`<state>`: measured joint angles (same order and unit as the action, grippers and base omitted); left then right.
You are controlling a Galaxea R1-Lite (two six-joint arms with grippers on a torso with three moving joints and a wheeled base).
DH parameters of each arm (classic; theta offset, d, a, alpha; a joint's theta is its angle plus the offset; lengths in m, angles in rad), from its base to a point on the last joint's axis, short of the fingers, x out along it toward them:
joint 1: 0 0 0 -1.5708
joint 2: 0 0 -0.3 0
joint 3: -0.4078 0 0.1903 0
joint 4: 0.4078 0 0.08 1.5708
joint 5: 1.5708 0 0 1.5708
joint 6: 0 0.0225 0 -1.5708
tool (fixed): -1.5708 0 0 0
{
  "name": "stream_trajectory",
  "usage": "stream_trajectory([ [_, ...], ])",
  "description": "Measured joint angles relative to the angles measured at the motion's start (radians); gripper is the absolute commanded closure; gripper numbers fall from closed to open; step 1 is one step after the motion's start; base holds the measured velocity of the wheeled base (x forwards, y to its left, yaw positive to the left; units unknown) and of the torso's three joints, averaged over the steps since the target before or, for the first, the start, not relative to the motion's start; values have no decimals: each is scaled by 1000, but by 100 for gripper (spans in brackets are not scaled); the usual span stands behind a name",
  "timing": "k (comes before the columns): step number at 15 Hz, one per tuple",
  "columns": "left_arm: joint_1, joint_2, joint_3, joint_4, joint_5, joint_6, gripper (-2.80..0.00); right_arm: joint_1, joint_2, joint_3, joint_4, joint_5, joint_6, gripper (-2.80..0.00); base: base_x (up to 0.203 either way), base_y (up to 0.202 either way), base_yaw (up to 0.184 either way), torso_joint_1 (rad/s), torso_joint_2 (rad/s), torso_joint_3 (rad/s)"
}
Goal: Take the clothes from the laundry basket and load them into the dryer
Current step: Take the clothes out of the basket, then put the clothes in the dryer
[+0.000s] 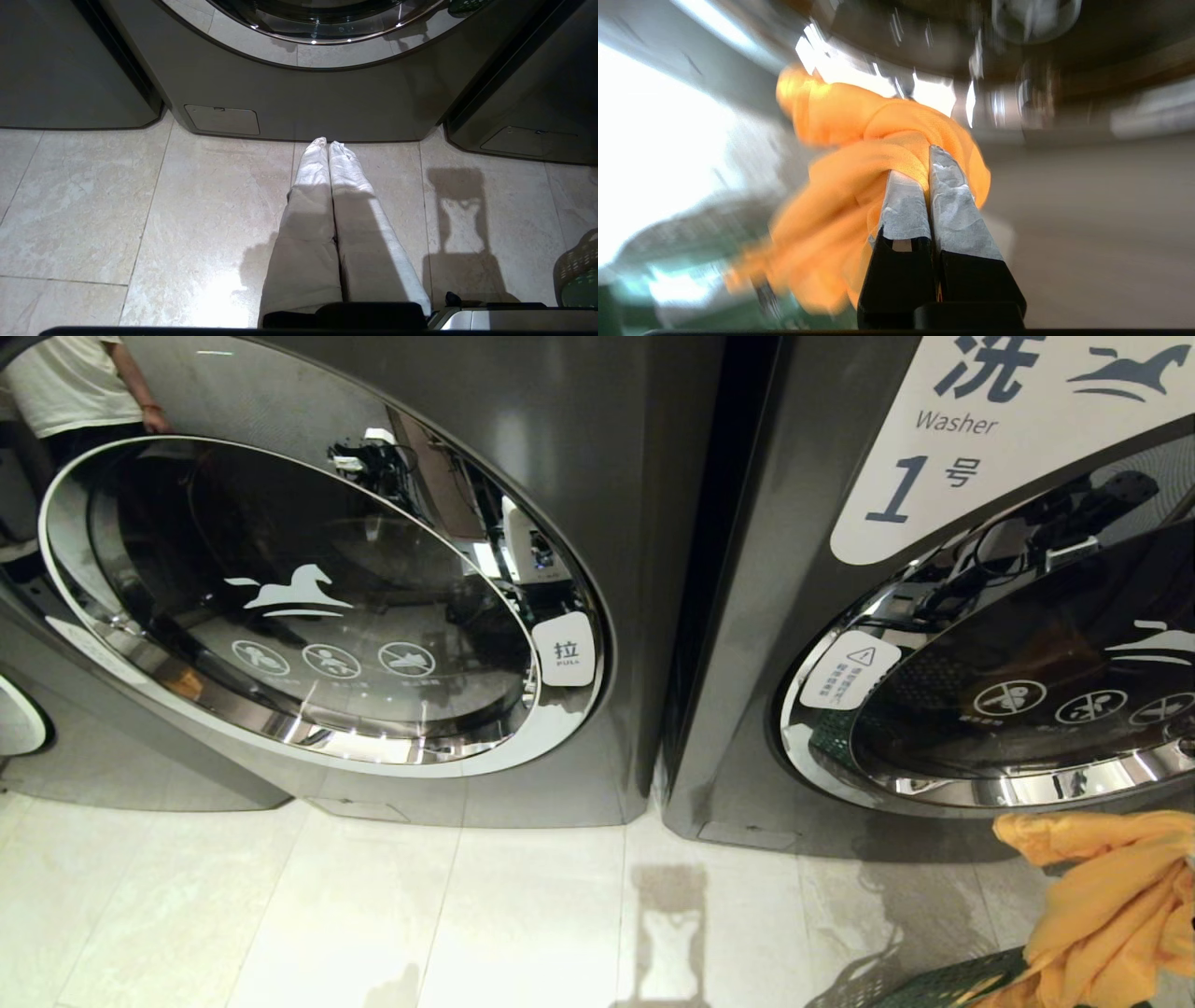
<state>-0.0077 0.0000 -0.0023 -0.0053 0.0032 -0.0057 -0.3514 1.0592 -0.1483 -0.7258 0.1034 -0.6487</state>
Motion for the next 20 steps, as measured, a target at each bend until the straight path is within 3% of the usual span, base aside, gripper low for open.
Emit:
stream_trajectory([
  [5,0,0,0,0,1,0,0,201,-86,-156,293,-18,227,0,0,0,0,0,0,0],
  [8,0,0,0,0,1,0,0,409,-120,-200,465,-150,454,0,0,0,0,0,0,0],
  [11,0,0,0,0,1,0,0,579,-171,-126,489,-360,632,0,0,0,0,0,0,0],
  [17,0,0,0,0,0,0,0,612,-420,117,519,-362,597,0,0,0,0,0,0,0],
  [20,0,0,0,0,1,0,0,590,-555,141,567,-290,563,0,0,0,0,0,0,0],
])
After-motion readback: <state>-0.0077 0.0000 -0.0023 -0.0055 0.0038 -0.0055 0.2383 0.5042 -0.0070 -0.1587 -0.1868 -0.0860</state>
